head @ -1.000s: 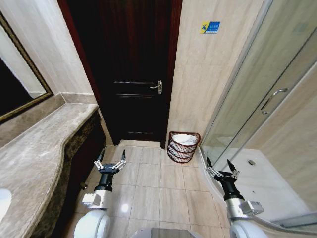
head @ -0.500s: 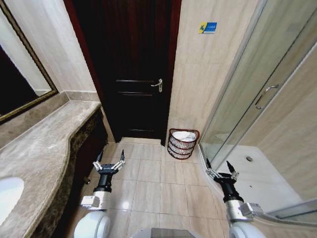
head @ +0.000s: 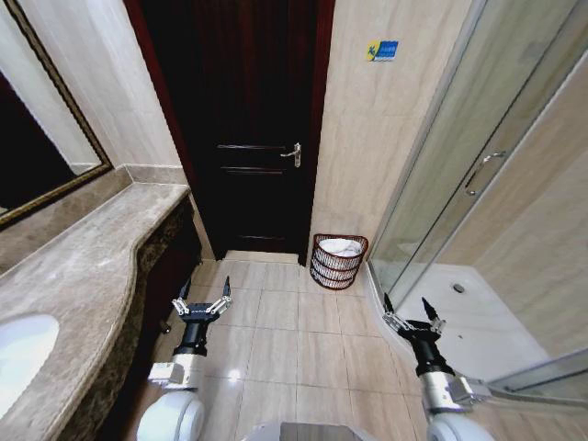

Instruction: Discard the used towel into the hamper.

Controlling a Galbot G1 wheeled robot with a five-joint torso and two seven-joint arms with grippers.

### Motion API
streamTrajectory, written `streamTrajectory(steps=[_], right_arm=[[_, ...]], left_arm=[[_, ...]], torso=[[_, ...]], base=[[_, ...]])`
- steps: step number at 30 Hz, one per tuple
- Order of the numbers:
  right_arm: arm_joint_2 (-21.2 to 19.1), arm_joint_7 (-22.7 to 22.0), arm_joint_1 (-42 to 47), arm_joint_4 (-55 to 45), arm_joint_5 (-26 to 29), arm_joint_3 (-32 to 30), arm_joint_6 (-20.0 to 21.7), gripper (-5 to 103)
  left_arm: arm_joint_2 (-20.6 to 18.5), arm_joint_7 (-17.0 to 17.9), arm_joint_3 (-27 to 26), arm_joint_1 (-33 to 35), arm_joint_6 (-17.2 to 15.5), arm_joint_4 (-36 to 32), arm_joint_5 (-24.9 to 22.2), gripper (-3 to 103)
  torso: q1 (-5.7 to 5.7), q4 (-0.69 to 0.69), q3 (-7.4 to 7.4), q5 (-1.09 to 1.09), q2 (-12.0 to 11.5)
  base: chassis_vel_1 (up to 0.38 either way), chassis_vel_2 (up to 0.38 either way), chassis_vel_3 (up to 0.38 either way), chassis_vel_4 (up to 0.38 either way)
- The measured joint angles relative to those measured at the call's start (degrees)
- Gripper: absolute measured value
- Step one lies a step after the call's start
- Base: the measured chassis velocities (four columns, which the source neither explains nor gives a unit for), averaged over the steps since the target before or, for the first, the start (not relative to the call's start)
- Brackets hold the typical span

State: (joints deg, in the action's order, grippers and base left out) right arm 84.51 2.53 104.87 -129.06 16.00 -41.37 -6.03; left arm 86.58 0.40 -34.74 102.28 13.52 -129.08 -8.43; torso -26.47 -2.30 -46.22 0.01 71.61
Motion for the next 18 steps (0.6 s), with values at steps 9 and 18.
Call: streamTrajectory(steps=[9, 18], right_arm=[[0.0, -0.1, 0.7, -0.7, 0.2, -1.0, -0.1, 100], [0.0, 0.0, 0.7, -1.0, 0.6, -1.4, -0.1, 100]], left_arm=[[-0.4, -0.1, -0.1, -0.3, 0.1, -0.7, 0.0, 100], [-0.3, -0.3, 0.1, -0.3, 0.2, -1.0, 0.4, 100]], torso=[[0.0, 0.0, 0.0, -0.01, 0.0], [0.0, 0.0, 0.0, -0.01, 0.0]], base=[[0.079, -0.078, -0.079, 0.083], [0.067, -0.08, -0.078, 0.068]])
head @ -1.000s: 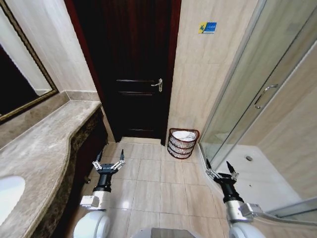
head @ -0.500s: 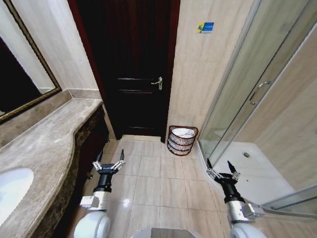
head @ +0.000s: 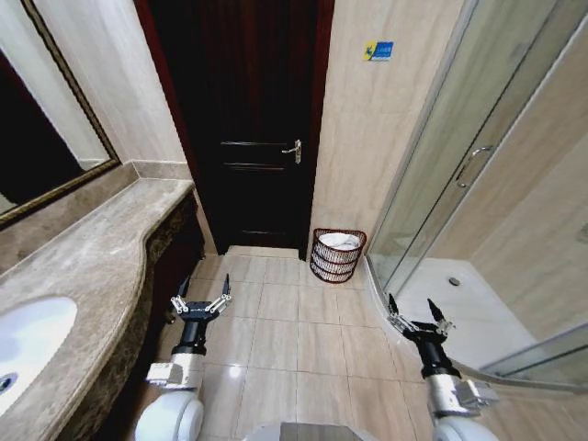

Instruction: Discard the used towel into the hamper.

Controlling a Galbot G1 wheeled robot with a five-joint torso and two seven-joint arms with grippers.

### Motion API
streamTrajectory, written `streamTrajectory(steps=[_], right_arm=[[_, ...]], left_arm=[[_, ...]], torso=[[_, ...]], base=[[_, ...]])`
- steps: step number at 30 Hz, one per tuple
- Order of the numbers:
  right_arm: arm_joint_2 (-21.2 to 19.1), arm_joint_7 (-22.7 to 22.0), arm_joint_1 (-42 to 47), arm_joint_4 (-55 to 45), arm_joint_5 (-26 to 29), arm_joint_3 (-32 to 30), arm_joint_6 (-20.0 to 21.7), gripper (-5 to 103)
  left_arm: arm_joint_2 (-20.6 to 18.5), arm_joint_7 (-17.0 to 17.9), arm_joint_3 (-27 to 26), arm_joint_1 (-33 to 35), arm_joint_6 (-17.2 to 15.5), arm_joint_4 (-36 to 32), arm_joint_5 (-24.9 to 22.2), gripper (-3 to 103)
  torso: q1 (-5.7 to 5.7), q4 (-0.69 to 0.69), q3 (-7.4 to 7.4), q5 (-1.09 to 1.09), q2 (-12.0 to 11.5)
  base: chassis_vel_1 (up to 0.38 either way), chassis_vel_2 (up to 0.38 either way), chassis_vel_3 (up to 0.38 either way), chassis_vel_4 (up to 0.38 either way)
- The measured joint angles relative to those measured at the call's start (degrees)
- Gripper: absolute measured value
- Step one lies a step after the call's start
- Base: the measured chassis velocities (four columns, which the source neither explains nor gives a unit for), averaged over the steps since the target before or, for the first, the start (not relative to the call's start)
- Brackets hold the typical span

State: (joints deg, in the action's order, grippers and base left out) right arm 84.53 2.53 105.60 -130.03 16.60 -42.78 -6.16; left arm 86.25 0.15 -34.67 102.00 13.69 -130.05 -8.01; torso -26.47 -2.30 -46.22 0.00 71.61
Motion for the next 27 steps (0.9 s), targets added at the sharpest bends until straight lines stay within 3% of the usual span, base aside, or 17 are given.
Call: streamTrajectory(steps=[27], right_arm=[[1.3, -0.2, 1.6, -2.7, -0.5, -0.3, -0.4, 100]], left_arm=[[0.0, 0.0, -0.1, 0.1, 1.2, -0.6, -0.7, 100]], torso=[[0.0, 0.0, 0.0, 0.01, 0.0]], base=[[0.082, -0.077, -0.078, 0.077]])
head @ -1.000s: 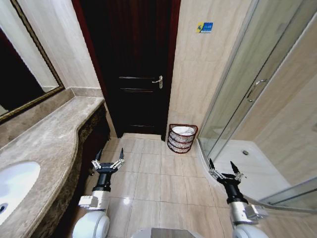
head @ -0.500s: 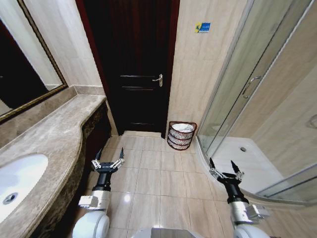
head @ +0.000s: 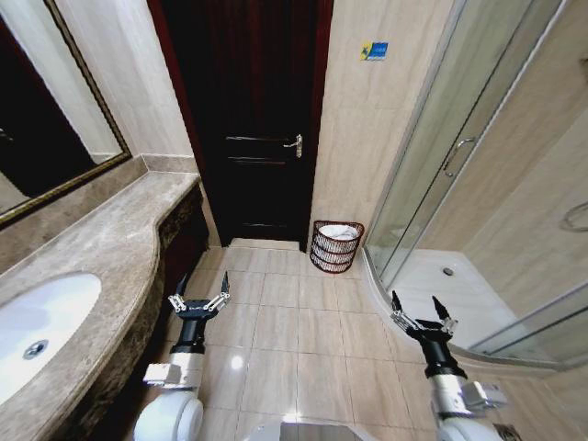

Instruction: Discard the used towel into the hamper.

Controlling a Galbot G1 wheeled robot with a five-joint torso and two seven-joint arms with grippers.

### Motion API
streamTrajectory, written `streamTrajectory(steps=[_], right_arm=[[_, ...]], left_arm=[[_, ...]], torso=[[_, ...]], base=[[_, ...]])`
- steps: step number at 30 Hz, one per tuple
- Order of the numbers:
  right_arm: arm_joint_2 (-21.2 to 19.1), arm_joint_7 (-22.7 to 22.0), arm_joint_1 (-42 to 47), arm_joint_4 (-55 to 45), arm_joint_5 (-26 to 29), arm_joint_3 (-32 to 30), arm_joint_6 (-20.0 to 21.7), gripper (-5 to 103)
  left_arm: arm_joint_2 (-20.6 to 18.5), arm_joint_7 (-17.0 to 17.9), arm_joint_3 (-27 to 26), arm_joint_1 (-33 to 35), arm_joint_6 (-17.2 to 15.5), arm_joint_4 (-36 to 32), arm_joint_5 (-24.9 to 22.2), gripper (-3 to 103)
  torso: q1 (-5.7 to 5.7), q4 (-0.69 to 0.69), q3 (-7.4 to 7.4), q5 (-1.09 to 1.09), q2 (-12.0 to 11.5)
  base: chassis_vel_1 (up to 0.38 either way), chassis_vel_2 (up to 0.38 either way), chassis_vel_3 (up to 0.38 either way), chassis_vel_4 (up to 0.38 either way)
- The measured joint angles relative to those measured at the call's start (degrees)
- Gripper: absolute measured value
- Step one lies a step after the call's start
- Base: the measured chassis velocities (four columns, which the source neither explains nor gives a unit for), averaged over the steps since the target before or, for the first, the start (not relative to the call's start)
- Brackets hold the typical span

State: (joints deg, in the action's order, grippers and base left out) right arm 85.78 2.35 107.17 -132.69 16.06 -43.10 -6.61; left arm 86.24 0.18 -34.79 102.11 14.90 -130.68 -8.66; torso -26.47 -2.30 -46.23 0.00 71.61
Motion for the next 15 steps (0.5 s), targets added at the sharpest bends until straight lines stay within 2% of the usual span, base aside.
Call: streamTrajectory(steps=[9, 15], right_arm=[[0.9, 0.3, 0.1, -0.9, -0.2, -1.0, -0.2, 100], [1.4, 1.5, 0.0, -1.2, -0.5, -2.9, -0.9, 100]], left_arm=[[-0.4, -0.5, 0.7, -0.6, 0.8, 0.4, -0.3, 100], [-0.9, 0.2, 1.1, -1.0, -0.5, 0.7, -0.6, 100]], torso=[[0.0, 0.0, 0.0, 0.0, 0.0], [0.01, 0.0, 0.01, 0.0, 0.0]], base=[[0.074, -0.072, -0.065, 0.08], [0.018, -0.028, -0.015, 0.032]])
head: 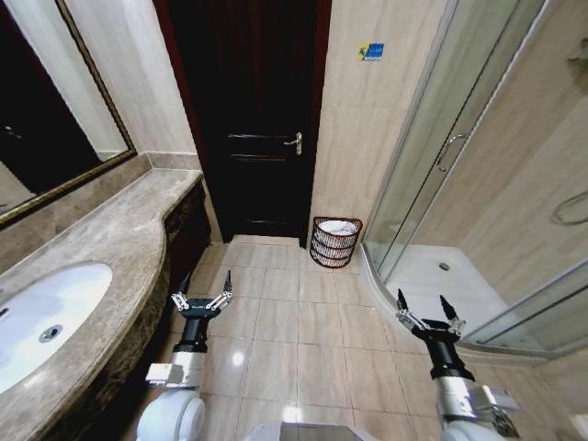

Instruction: Discard the used towel into the hamper.

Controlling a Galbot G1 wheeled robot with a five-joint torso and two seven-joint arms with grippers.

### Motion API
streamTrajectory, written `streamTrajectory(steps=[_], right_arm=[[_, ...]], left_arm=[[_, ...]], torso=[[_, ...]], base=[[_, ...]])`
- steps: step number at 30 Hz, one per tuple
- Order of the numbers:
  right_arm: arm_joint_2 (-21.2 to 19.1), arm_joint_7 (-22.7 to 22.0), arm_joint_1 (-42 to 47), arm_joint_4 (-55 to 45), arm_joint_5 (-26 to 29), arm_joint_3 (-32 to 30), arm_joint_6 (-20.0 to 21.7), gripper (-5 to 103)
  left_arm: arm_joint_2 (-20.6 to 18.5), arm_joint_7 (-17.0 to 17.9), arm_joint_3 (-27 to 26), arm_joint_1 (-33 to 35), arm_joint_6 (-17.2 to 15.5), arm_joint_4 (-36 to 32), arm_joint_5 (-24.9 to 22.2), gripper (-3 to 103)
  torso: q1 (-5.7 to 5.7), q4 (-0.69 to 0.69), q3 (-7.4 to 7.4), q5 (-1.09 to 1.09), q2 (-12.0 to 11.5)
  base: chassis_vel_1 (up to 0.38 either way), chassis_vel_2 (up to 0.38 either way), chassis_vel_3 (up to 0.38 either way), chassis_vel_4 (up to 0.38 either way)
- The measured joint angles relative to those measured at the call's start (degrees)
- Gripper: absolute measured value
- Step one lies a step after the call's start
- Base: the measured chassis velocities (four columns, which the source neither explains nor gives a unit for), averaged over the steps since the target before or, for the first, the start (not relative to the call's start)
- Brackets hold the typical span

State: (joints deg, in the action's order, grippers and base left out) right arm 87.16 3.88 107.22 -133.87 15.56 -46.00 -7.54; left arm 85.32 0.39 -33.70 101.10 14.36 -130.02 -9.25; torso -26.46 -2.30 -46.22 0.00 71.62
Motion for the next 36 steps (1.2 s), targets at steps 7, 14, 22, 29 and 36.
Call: streamTrajectory(steps=[7, 14, 22, 29, 36], right_arm=[[0.6, 0.2, 0.4, -1.8, -0.6, -0.3, 1.2, 100], [1.1, -0.4, 0.5, -4.5, -4.2, 4.9, 5.7, 100], [1.5, -2.0, -1.6, -5.6, -8.4, 8.0, 9.3, 100], [0.8, -3.2, -3.2, -5.8, -8.8, 7.1, 12.0, 100], [0.2, -3.5, -3.6, -5.9, -7.4, 5.3, 13.2, 100]], left_arm=[[-1.5, 0.6, -0.9, 0.1, -2.6, -1.2, -0.4, 100], [-2.3, 2.0, -0.7, 0.4, -5.7, -2.2, 0.1, 100], [-2.8, 3.1, -1.7, 0.4, -8.9, -3.7, 2.0, 100], [-3.2, 3.3, -1.9, -0.3, -10.6, -3.8, 3.0, 100], [-3.5, 3.6, -1.9, -1.0, -11.7, -3.7, 2.9, 100]], torso=[[-0.02, 0.0, -0.01, 0.01, 0.0], [-0.02, 0.0, -0.01, 0.0, 0.0], [-0.02, 0.0, -0.01, 0.0, 0.0], [-0.02, 0.0, -0.01, 0.0, 0.0], [-0.02, 0.0, -0.01, 0.0, 0.0]], base=[[0.0, 0.0, 0.0, 0.0], [0.0, 0.0, 0.0, 0.0], [0.0, 0.0, 0.0, 0.0], [0.0, 0.0, 0.0, 0.0], [0.0, 0.0, 0.0, 0.0]])
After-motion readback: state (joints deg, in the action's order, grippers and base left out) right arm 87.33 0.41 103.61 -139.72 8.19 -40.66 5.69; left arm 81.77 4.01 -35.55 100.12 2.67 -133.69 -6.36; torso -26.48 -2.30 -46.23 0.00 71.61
